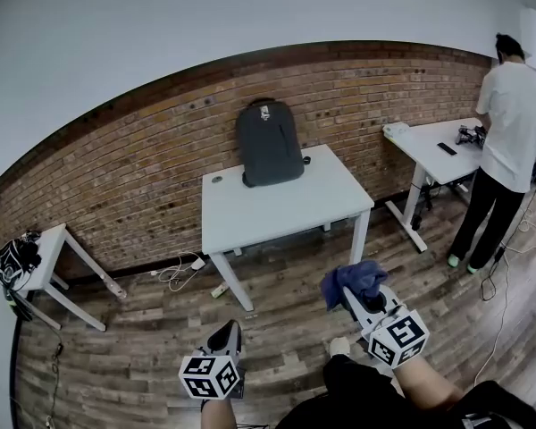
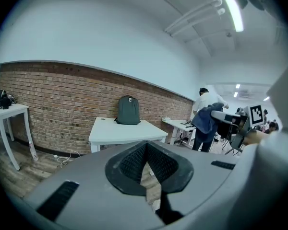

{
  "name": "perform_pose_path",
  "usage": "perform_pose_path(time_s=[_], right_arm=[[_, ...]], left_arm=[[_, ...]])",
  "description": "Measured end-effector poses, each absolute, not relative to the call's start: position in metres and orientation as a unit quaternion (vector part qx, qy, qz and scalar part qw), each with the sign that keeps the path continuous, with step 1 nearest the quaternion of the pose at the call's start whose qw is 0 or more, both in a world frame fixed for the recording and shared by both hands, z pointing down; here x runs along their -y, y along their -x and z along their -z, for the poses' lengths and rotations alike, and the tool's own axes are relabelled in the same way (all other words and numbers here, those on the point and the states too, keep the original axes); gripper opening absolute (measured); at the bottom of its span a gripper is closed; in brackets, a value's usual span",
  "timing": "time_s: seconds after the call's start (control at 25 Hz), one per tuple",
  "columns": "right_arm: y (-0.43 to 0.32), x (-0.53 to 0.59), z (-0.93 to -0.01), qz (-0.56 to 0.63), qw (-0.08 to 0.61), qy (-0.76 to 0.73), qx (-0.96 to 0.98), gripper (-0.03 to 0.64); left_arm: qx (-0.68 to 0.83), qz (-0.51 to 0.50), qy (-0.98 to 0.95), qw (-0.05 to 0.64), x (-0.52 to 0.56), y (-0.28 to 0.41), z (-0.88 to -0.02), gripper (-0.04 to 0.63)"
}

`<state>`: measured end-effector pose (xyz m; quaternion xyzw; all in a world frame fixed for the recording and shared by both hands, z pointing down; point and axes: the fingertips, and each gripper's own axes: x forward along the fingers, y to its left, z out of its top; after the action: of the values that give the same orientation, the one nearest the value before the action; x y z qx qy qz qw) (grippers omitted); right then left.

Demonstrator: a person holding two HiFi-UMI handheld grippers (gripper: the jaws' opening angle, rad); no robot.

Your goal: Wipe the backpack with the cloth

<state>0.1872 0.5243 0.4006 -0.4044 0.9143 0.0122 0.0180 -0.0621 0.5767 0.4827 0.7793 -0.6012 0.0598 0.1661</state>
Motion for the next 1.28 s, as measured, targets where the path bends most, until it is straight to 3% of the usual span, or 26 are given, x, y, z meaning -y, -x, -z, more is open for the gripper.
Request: perform_pose_path(time_s=[0.76, 1.28], right_arm=[[-0.153, -0.301, -0.428, -0.014, -0.009, 0.343, -0.939, 0.038], [-0.175, -0.122, -0.413, -0.008, -0.016, 0.318, -0.948, 0.038]], left_arm=[[0.63, -0.07, -0.753, 0.179, -0.364, 0.082, -0.493, -0.006], [0.631, -0.072, -0.753, 0.171, -0.176, 0.047, -0.467, -0.007]])
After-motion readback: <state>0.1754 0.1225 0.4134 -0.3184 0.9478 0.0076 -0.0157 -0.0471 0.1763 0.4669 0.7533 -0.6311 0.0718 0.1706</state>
